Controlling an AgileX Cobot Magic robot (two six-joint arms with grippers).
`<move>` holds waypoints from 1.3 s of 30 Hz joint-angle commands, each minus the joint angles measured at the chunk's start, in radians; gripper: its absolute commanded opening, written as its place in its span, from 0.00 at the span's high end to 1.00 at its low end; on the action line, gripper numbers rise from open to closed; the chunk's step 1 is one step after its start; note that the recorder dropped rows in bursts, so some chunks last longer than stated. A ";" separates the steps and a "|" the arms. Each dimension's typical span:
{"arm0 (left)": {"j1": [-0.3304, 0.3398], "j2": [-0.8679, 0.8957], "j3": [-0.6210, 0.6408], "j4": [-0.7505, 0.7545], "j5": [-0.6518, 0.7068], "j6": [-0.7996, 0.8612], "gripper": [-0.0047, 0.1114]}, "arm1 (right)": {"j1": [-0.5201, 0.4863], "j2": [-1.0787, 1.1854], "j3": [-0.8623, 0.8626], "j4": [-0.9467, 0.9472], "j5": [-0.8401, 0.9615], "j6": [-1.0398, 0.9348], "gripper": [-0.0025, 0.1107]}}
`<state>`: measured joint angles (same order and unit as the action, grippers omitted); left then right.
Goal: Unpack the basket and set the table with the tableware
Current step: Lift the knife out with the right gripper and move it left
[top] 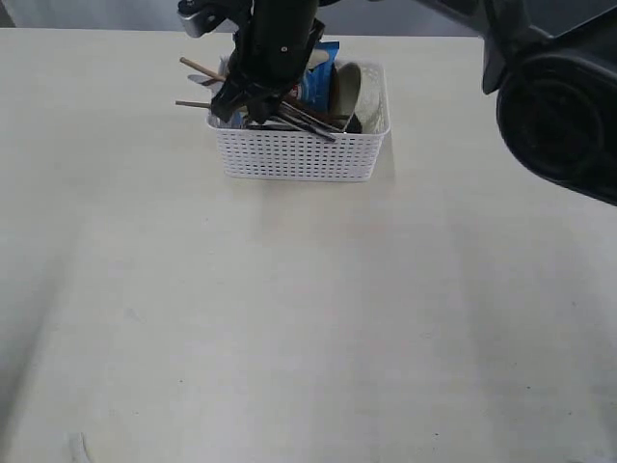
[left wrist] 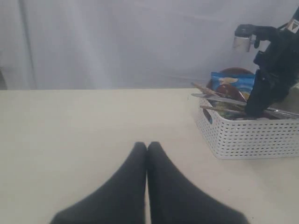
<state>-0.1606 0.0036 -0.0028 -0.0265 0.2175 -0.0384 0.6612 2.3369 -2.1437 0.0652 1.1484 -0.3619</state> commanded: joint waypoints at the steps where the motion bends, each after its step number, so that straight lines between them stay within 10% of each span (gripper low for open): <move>1: -0.001 -0.004 0.003 -0.005 -0.006 0.000 0.96 | -0.005 -0.055 -0.005 0.015 0.005 -0.004 0.98; 20: -0.001 -0.004 0.003 -0.005 -0.006 0.000 0.96 | 0.004 -0.122 -0.005 0.345 0.073 0.043 0.98; 39: -0.001 -0.004 0.003 -0.005 -0.006 0.000 0.96 | 0.328 -0.121 0.207 0.183 -0.351 0.815 0.98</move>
<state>-0.1606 0.0036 -0.0028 -0.0265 0.2175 -0.0384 0.9684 2.2276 -1.9826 0.3178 0.8781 0.3316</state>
